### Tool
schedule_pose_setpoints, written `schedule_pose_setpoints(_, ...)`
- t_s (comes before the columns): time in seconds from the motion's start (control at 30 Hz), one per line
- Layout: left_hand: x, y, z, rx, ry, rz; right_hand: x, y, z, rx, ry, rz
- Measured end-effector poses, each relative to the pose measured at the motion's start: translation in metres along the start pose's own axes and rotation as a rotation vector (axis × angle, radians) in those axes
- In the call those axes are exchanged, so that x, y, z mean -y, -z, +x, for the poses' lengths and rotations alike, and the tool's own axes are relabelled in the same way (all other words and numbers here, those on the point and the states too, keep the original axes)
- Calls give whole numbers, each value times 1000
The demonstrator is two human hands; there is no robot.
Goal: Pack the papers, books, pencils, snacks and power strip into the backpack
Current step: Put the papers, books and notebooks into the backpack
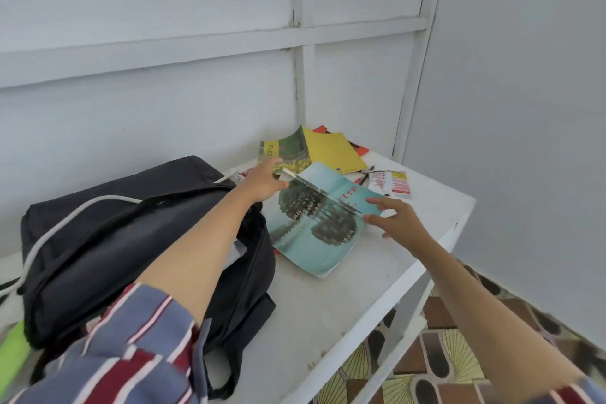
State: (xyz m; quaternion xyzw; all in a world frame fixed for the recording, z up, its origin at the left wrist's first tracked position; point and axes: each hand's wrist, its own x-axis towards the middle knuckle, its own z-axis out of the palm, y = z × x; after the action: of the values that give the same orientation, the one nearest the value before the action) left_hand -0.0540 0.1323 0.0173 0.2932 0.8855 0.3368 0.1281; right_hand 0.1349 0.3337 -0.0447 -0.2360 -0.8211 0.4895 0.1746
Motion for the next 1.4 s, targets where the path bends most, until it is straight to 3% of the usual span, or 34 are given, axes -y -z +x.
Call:
schedule_pose_setpoints(0.17,5,-10,23,76,41,74,-8,2,0,74,33,34)
schedule_pose_setpoints(0.47,22,-8,36,168,-1,-8,-15,-7,-7,17,98,106)
schedule_pose_setpoints(1.07,13,7,26,-116,-130,-271,23,-6,-21,-249,273,243)
schedule_pose_setpoints(1.4,-5,19,6,-189,-189,-331,45,7,-19,-280,360,259)
